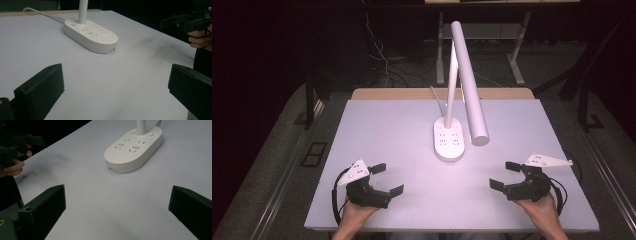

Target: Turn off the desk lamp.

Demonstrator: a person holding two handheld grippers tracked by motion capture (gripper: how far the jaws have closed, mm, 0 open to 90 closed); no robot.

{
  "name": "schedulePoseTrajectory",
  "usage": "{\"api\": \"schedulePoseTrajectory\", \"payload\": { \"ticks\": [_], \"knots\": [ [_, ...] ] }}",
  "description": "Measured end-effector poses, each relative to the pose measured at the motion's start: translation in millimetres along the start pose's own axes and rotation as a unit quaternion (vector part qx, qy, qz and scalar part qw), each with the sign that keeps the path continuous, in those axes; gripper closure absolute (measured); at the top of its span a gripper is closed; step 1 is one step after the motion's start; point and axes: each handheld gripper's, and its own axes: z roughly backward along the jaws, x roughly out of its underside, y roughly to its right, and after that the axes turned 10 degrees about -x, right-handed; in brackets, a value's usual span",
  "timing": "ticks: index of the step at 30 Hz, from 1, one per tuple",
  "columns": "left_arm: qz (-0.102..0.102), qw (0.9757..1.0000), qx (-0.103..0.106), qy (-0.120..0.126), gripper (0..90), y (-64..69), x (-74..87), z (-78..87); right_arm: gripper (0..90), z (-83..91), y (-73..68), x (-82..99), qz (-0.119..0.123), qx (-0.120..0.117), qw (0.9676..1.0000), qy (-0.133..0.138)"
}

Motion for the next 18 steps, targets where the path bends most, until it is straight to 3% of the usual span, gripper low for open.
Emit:
{"api": "schedulePoseTrajectory", "payload": {
  "ticks": [18],
  "knots": [
    [-0.005,0.9999,0.003,-0.009,0.0,1.9,1.0,-2.9,1.0,1.9,0.1,0.2,-0.001,-0.003,0.9998,-0.019]
  ]
}}
